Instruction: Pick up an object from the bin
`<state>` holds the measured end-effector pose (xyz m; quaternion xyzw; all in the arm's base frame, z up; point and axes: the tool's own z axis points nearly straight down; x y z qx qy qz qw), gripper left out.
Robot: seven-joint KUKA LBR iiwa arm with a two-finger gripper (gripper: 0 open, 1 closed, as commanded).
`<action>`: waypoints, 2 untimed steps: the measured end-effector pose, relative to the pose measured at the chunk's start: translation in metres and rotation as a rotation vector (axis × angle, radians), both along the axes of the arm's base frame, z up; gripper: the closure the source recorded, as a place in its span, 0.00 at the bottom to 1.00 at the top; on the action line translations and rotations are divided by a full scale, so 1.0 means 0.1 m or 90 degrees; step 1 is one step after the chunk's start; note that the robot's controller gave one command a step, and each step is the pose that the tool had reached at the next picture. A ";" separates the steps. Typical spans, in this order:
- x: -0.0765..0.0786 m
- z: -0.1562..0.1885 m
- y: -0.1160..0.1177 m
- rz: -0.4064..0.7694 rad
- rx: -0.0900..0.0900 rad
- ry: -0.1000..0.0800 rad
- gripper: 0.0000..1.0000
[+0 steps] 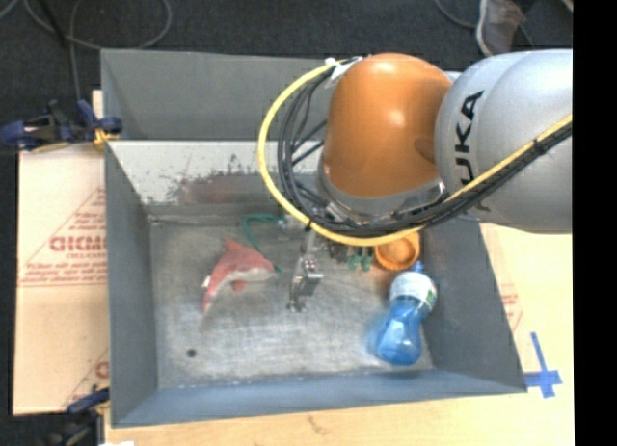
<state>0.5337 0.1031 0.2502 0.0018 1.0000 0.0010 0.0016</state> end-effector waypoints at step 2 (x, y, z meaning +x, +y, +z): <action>0.17 -0.48 0.10 0.026 -0.001 -0.005 0.00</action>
Offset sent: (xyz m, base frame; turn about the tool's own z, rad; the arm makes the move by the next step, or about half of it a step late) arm 0.0395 0.0314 -0.1466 -0.1132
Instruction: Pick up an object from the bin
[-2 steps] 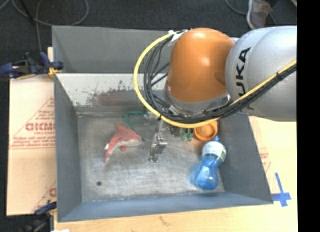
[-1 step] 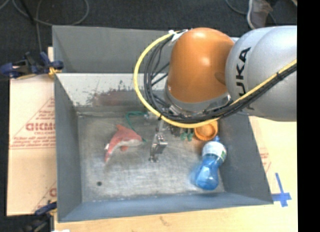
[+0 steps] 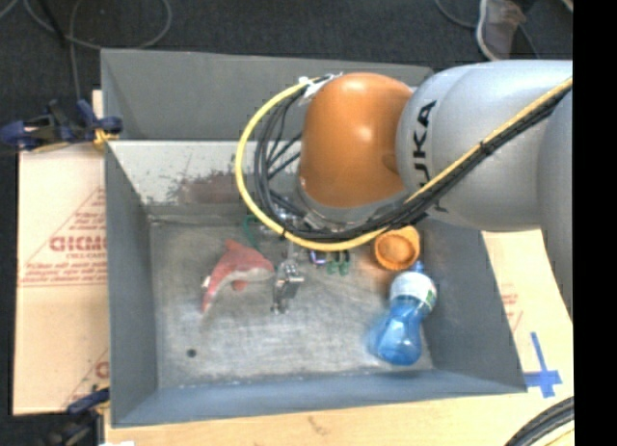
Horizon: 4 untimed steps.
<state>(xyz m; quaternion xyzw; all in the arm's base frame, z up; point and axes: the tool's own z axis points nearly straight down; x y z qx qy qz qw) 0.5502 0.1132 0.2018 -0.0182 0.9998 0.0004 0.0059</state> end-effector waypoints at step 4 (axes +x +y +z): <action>0.61 -1.23 0.29 0.216 -0.002 -0.010 1.00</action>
Offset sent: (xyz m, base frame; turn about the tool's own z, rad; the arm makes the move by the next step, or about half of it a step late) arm 0.0515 -0.0232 -0.1204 -0.2495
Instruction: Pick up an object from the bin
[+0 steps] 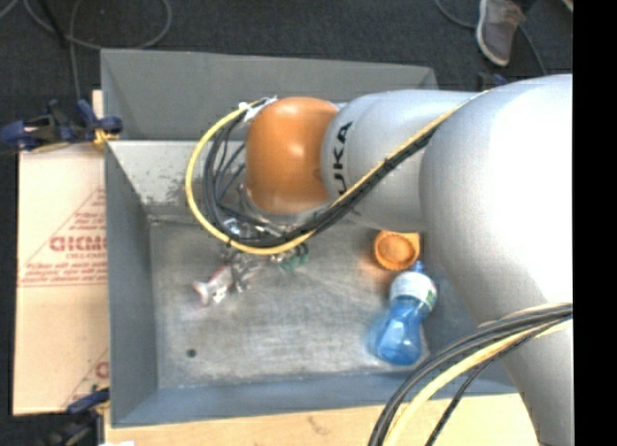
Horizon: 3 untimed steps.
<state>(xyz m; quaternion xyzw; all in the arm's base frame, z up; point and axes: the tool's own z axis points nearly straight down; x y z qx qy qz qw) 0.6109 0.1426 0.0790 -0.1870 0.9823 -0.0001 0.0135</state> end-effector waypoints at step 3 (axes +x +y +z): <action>0.00 0.65 0.00 -0.011 -0.001 0.015 1.00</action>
Offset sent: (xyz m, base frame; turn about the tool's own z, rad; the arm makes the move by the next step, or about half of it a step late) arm 0.0000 0.0000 0.0000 0.0000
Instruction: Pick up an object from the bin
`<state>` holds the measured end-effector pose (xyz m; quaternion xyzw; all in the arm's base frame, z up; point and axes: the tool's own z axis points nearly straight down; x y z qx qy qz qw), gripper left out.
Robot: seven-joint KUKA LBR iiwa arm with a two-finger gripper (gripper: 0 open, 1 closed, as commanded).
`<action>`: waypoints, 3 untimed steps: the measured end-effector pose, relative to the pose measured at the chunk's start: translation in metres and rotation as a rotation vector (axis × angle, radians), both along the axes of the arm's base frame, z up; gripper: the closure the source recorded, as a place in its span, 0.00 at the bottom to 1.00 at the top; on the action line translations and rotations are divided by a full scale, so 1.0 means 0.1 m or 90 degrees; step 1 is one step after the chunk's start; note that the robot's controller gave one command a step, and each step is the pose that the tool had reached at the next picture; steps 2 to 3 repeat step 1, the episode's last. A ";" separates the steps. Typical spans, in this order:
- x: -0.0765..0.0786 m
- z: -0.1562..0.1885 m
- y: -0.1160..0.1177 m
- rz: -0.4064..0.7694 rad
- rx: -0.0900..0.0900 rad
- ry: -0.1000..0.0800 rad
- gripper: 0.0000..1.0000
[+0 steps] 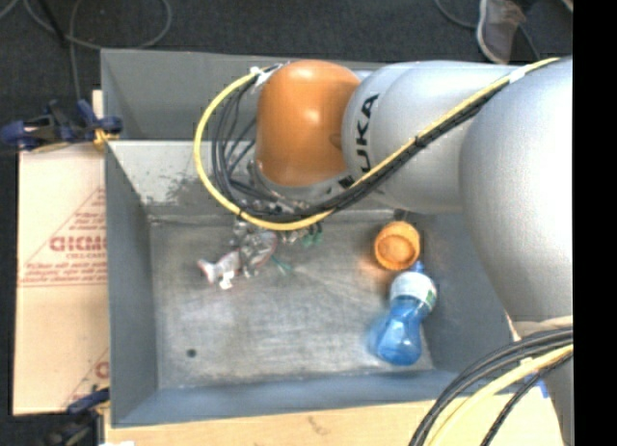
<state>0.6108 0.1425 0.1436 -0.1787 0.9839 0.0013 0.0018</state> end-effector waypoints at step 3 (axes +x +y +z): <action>-0.07 1.14 0.06 0.004 -0.001 -0.001 1.00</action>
Offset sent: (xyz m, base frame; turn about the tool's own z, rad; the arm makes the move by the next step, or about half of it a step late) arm 0.0000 0.0000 0.0000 0.0000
